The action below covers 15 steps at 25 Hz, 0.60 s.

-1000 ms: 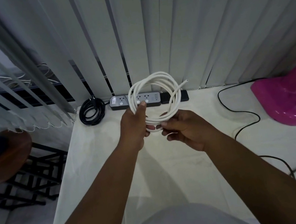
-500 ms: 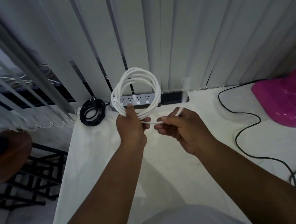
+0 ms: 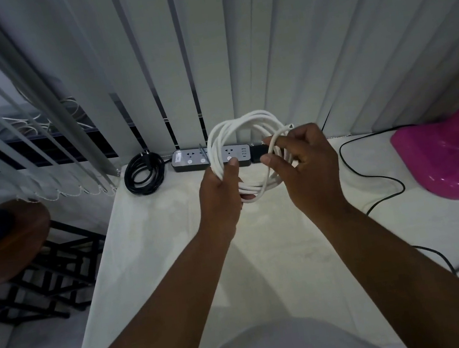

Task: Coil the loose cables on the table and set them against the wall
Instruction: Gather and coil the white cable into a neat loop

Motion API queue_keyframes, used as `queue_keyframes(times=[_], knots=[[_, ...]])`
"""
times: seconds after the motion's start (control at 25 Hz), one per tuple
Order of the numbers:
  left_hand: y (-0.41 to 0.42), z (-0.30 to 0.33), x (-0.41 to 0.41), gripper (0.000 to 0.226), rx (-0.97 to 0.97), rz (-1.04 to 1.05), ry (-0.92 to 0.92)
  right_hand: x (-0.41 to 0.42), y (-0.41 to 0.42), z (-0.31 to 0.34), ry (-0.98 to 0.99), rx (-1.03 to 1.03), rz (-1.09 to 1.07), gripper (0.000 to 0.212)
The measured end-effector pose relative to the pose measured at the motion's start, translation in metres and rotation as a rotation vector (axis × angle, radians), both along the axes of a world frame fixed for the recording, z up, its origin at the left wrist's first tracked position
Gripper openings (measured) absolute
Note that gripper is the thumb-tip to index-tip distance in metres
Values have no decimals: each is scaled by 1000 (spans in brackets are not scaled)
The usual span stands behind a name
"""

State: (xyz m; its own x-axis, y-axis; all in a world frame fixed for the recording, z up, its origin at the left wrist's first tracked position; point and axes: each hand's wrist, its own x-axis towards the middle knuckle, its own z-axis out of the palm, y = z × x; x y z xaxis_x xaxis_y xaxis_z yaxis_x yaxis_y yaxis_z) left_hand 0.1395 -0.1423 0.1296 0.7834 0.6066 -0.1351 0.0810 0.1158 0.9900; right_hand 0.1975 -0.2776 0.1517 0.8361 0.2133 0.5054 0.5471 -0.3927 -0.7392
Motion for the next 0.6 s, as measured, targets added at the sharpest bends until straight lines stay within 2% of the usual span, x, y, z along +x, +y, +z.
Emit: queue_keyframes(times=[0.04, 0.12, 0.28, 0.32, 0.36, 0.44, 0.52, 0.6], knots=[[-1, 1, -2, 26, 10, -11, -4, 0, -1, -1, -45, -40, -29, 24], [0, 3, -5, 27, 43, -33, -16, 1, -2, -2, 51, 13, -29, 35], [0, 11, -6, 24, 47, -148, -83, 6, -4, -1, 591, 350, 9, 72], [0, 13, -6, 25, 37, -166, -97, 8, -5, -2, 737, 471, 65, 71], [0, 14, -6, 25, 30, -176, -105, 11, -6, -3, 872, 563, 142, 60], [0, 13, -7, 24, 22, -195, -117, 11, -7, 0, 1032, 616, 238, 27], [-3, 11, -7, 23, 27, -217, -115, 12, -8, 2, 1027, 556, 197, 13], [-6, 11, -8, 22, 36, -231, -113, 11, -5, 3, 963, 489, 113, 17]])
